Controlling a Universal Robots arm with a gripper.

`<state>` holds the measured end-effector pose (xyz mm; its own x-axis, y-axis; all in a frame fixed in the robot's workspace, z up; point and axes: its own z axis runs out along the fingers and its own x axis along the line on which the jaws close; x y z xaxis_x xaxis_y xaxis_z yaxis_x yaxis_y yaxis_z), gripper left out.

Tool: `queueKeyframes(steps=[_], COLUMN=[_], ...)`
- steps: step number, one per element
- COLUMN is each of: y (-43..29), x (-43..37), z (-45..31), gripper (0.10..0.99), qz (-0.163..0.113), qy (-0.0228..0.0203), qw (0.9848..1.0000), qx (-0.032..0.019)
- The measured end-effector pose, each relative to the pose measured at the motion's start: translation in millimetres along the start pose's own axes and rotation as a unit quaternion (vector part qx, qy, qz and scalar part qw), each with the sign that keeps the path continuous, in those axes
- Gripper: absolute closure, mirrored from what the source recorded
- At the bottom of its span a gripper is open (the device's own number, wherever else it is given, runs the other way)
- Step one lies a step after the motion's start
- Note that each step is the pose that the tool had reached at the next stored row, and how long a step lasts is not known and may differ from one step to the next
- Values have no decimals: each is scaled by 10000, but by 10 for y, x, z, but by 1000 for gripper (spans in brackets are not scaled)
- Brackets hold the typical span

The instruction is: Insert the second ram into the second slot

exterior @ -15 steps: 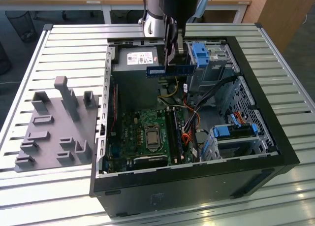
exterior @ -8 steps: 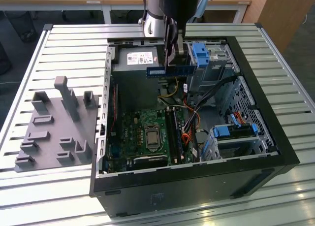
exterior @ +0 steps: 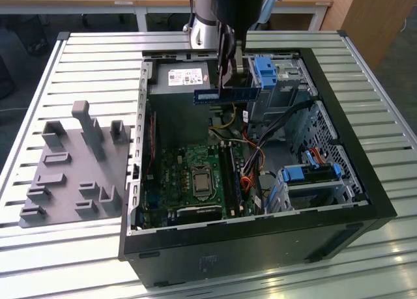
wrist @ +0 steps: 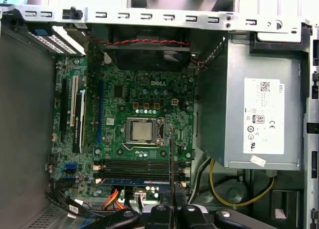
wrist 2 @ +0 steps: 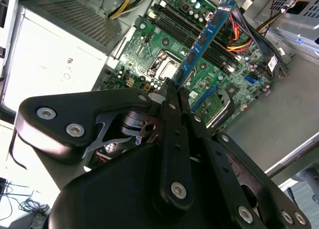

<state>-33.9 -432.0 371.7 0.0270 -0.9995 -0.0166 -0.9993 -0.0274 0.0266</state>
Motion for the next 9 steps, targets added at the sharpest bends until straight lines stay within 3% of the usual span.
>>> queueKeyframes(steps=[9], y=[1], x=[21], z=[0], gripper=[949], qz=[0], qy=[0], qw=[10000], qx=[0])
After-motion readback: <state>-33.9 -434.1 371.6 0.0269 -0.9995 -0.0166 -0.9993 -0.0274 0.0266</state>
